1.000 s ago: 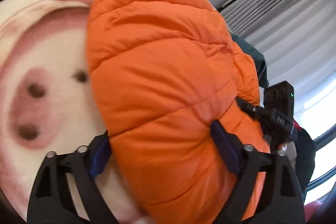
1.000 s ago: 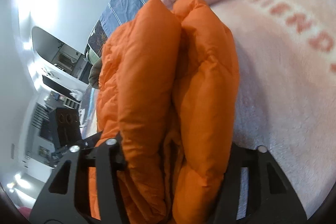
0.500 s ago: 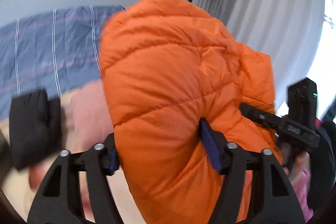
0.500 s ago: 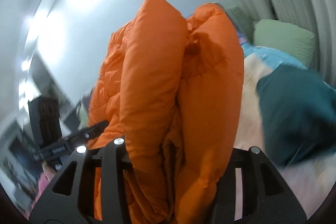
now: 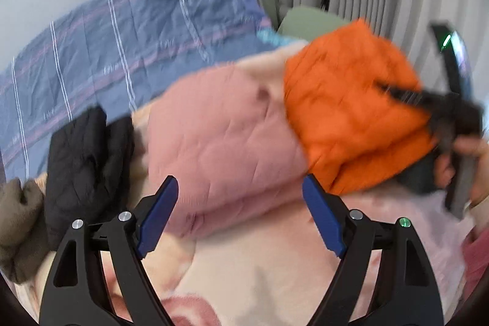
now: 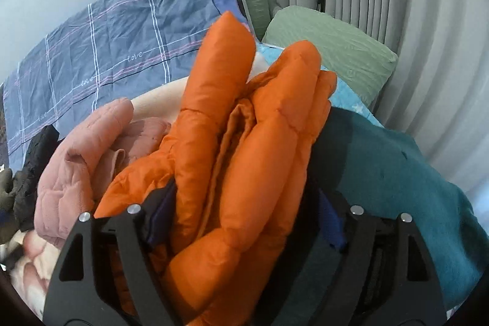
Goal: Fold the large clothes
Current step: 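Lift the folded orange jacket with the right gripper and carry it beside the pink garment, then release the jacket on the bed and withdraw both grippers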
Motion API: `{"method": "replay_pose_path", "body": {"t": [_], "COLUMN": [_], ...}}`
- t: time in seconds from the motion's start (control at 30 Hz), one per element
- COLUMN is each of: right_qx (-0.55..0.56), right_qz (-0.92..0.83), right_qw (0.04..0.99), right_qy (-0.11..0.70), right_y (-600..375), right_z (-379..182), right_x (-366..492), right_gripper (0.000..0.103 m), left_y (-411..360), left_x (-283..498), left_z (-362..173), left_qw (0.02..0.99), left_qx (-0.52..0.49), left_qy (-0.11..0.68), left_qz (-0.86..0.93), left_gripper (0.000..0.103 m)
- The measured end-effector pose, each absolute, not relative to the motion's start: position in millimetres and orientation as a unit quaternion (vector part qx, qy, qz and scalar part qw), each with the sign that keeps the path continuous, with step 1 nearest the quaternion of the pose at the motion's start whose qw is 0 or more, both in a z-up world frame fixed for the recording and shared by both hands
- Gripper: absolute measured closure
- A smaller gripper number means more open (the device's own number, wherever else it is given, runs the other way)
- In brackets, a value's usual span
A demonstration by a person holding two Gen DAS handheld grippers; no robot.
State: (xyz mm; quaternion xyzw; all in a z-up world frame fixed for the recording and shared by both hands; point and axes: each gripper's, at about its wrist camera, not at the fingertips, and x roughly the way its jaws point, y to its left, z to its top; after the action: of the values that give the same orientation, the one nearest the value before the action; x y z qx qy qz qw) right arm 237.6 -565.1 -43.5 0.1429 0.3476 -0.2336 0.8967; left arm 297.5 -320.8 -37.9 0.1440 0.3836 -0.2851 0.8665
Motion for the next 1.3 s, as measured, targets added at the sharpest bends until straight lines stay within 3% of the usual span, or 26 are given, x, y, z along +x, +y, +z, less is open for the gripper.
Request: {"method": "replay_pose_path", "body": {"t": [0.1,0.17,0.33,0.53,0.67,0.97,1.3], "right_qx": [0.157,0.173,0.217,0.084,0.093,0.126,0.106], "right_qz": [-0.248,-0.262,-0.226,-0.274,-0.285,-0.296,-0.305], "right_qw": [0.894,0.899,0.923,0.936,0.938,0.928,0.928], "right_qy": [0.338,0.305,0.224,0.205,0.176,0.187,0.185], "right_y": [-576.1,-574.4,-547.9,-434.3,-387.8,-339.2,-315.0], "right_z": [-36.5,-16.2,15.0,16.9,8.0,3.4,9.9], "right_x": [224.3,206.3,133.8,50.6,-13.6,-90.9,-115.9], "right_gripper": [0.021,0.015,0.013,0.009,0.006,0.005,0.005], "left_y": [-306.0,-296.9,-278.3,-262.2,-255.0,-243.9,-219.6], "left_x": [297.1,290.0,243.5,168.0,112.7,31.8,0.8], "left_z": [-47.3,-50.7,-27.7,8.2,25.2,24.1,18.7], "left_qw": [0.860,0.858,0.860,0.864,0.857,0.860,0.865], "left_qx": [0.119,0.098,0.067,0.056,0.050,0.082,0.096], "left_qy": [0.401,0.403,0.370,0.297,0.258,0.241,0.246], "left_qz": [-0.291,-0.302,-0.345,-0.403,-0.443,-0.441,-0.426], "left_gripper": [0.020,0.020,0.020,0.009,0.003,0.001,0.001]}}
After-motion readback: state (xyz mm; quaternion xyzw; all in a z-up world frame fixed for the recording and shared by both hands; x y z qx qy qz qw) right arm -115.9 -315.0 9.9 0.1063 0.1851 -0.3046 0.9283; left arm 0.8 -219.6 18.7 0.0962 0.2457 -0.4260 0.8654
